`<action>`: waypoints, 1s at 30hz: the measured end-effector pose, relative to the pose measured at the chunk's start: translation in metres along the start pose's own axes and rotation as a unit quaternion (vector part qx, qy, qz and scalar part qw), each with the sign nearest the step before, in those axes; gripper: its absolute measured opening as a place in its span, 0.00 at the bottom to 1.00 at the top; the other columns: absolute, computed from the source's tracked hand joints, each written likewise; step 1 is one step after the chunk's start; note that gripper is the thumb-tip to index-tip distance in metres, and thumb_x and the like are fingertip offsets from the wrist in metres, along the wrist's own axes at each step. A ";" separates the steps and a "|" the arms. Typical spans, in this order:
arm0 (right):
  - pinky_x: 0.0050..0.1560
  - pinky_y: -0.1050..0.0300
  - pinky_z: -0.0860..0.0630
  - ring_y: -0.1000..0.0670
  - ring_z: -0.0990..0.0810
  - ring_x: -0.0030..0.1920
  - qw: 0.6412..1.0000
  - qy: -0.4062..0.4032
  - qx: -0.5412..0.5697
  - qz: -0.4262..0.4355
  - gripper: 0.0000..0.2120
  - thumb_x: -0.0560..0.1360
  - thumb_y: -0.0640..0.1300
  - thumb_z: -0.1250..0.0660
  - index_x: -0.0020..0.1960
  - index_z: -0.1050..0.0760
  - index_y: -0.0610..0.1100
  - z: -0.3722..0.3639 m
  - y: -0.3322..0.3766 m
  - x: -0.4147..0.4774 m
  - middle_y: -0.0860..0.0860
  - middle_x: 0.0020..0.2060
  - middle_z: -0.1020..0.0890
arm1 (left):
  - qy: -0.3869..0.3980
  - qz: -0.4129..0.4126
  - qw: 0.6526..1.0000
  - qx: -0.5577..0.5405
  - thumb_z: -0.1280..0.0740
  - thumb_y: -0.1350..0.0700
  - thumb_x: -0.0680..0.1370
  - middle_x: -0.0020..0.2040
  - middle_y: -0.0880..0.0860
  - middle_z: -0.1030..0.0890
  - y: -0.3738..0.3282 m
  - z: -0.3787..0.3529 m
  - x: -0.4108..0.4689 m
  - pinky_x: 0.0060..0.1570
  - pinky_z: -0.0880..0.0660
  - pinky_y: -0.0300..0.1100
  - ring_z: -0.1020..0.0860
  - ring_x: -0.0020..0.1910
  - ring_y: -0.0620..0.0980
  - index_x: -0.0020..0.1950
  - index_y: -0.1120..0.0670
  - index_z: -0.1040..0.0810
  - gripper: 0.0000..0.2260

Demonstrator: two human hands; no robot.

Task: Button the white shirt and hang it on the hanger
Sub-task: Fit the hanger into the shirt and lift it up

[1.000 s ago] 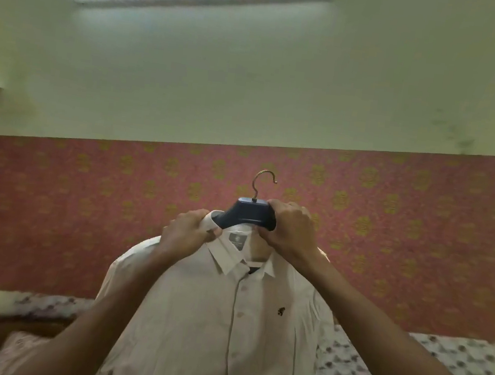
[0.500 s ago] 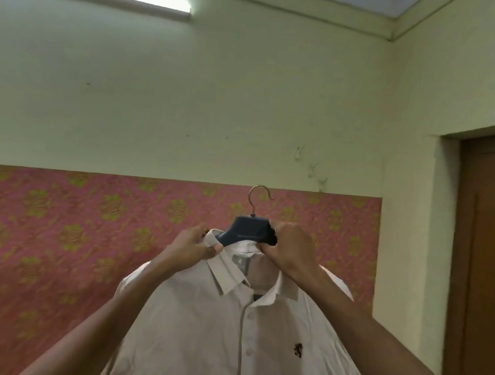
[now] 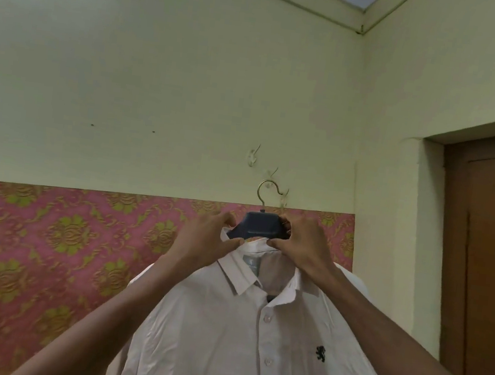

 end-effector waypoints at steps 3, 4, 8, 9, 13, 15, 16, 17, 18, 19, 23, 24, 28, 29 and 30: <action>0.54 0.53 0.19 0.48 0.17 0.49 1.000 -0.007 0.009 -0.008 0.27 0.65 0.46 0.20 0.62 0.21 0.45 -0.013 -0.038 0.032 0.47 0.52 0.15 | 0.004 -0.039 0.999 0.013 0.31 0.40 0.74 0.58 0.47 0.20 -0.001 -0.034 0.045 0.51 0.23 0.42 0.22 0.52 0.47 0.60 0.48 0.23 0.19; 0.54 0.53 0.19 0.48 0.17 0.50 1.000 -0.010 0.012 -0.010 0.28 0.65 0.46 0.20 0.63 0.22 0.45 -0.017 -0.051 0.043 0.47 0.53 0.15 | 0.005 -0.053 0.998 0.017 0.31 0.41 0.74 0.58 0.47 0.20 -0.003 -0.046 0.060 0.50 0.24 0.40 0.22 0.52 0.47 0.61 0.49 0.23 0.19; 0.54 0.53 0.19 0.48 0.17 0.52 0.999 -0.014 0.014 -0.036 0.27 0.65 0.46 0.20 0.61 0.25 0.45 -0.035 -0.096 0.078 0.47 0.55 0.16 | 0.000 -0.071 0.997 0.027 0.31 0.45 0.75 0.55 0.50 0.19 -0.007 -0.083 0.107 0.47 0.27 0.38 0.23 0.49 0.48 0.62 0.50 0.22 0.18; 0.53 0.53 0.19 0.47 0.17 0.51 0.999 -0.019 0.014 -0.039 0.27 0.65 0.46 0.19 0.60 0.25 0.45 -0.039 -0.106 0.085 0.47 0.54 0.16 | -0.003 -0.072 0.997 0.030 0.31 0.46 0.76 0.55 0.50 0.19 -0.007 -0.091 0.116 0.45 0.29 0.38 0.23 0.47 0.48 0.63 0.49 0.22 0.17; 0.52 0.51 0.19 0.46 0.17 0.50 0.998 -0.021 0.015 -0.049 0.27 0.64 0.46 0.19 0.59 0.24 0.44 -0.061 -0.148 0.123 0.46 0.53 0.16 | -0.010 -0.060 0.998 0.034 0.34 0.49 0.78 0.51 0.52 0.21 -0.006 -0.136 0.156 0.42 0.28 0.41 0.24 0.43 0.49 0.63 0.50 0.23 0.15; 0.50 0.52 0.19 0.47 0.17 0.48 0.998 -0.016 0.015 -0.052 0.25 0.63 0.47 0.19 0.57 0.22 0.44 -0.070 -0.163 0.138 0.47 0.51 0.15 | -0.004 -0.050 0.998 0.044 0.34 0.49 0.78 0.50 0.52 0.22 -0.002 -0.153 0.171 0.44 0.24 0.43 0.23 0.44 0.51 0.62 0.50 0.23 0.14; 0.48 0.53 0.19 0.48 0.17 0.47 0.998 -0.012 0.015 -0.052 0.24 0.62 0.47 0.19 0.56 0.21 0.44 -0.076 -0.173 0.146 0.47 0.49 0.15 | 0.001 -0.045 0.998 0.049 0.35 0.49 0.78 0.50 0.53 0.22 0.000 -0.164 0.181 0.44 0.24 0.45 0.23 0.44 0.52 0.62 0.51 0.23 0.14; 0.47 0.54 0.20 0.48 0.17 0.46 0.999 -0.008 0.015 -0.051 0.24 0.62 0.48 0.18 0.55 0.19 0.45 -0.081 -0.180 0.153 0.47 0.48 0.15 | 0.007 -0.041 0.998 0.055 0.35 0.50 0.78 0.50 0.53 0.22 0.001 -0.173 0.188 0.45 0.23 0.45 0.22 0.45 0.52 0.61 0.51 0.23 0.13; 0.45 0.56 0.21 0.48 0.17 0.45 0.999 -0.003 0.013 -0.047 0.23 0.62 0.48 0.19 0.55 0.18 0.45 -0.087 -0.191 0.162 0.48 0.47 0.14 | 0.010 -0.032 0.998 0.062 0.35 0.50 0.78 0.51 0.54 0.22 0.002 -0.184 0.197 0.44 0.23 0.45 0.22 0.45 0.53 0.61 0.52 0.23 0.13; 0.42 0.58 0.23 0.49 0.17 0.44 0.999 0.001 0.010 -0.041 0.22 0.62 0.49 0.19 0.54 0.17 0.45 -0.092 -0.198 0.169 0.48 0.46 0.14 | 0.014 -0.022 0.997 0.067 0.35 0.50 0.78 0.51 0.54 0.22 0.004 -0.192 0.203 0.44 0.24 0.44 0.22 0.45 0.53 0.60 0.53 0.23 0.12; 0.38 0.59 0.24 0.49 0.17 0.40 1.000 0.018 0.001 -0.008 0.18 0.63 0.48 0.21 0.51 0.16 0.46 -0.117 -0.219 0.187 0.48 0.42 0.14 | 0.025 0.003 0.996 0.083 0.35 0.51 0.78 0.48 0.54 0.23 0.013 -0.217 0.215 0.38 0.29 0.41 0.24 0.42 0.51 0.56 0.55 0.21 0.11; 0.38 0.58 0.22 0.50 0.17 0.40 1.000 0.022 -0.001 0.001 0.17 0.63 0.48 0.22 0.51 0.16 0.47 -0.122 -0.221 0.189 0.49 0.42 0.14 | 0.031 0.008 0.996 0.088 0.35 0.51 0.78 0.48 0.54 0.23 0.016 -0.222 0.215 0.38 0.30 0.41 0.24 0.42 0.52 0.56 0.55 0.21 0.11; 0.41 0.53 0.19 0.51 0.17 0.39 0.998 0.041 0.023 0.029 0.18 0.62 0.51 0.23 0.51 0.17 0.49 -0.138 -0.226 0.193 0.51 0.40 0.15 | 0.040 0.028 0.993 0.104 0.36 0.50 0.79 0.47 0.54 0.24 0.025 -0.233 0.214 0.42 0.24 0.47 0.23 0.42 0.53 0.56 0.55 0.21 0.12; 0.41 0.53 0.19 0.51 0.17 0.39 0.998 0.042 0.025 0.028 0.19 0.62 0.52 0.22 0.51 0.17 0.48 -0.140 -0.227 0.193 0.51 0.41 0.14 | 0.040 0.028 0.993 0.108 0.36 0.49 0.79 0.48 0.54 0.24 0.026 -0.235 0.214 0.43 0.23 0.47 0.23 0.42 0.53 0.57 0.54 0.21 0.12; 0.42 0.52 0.18 0.51 0.17 0.39 0.999 0.041 0.024 0.026 0.20 0.62 0.53 0.21 0.52 0.17 0.48 -0.141 -0.228 0.193 0.51 0.41 0.14 | 0.039 0.026 0.992 0.114 0.36 0.49 0.79 0.48 0.54 0.24 0.024 -0.235 0.213 0.43 0.24 0.47 0.23 0.42 0.53 0.58 0.54 0.21 0.12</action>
Point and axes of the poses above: each hand's wrist, its own x-axis towards the middle knuckle, its own z-axis out of the back of the hand, y = z × x, the point moved 5 cm from there along x, towards the middle knuckle
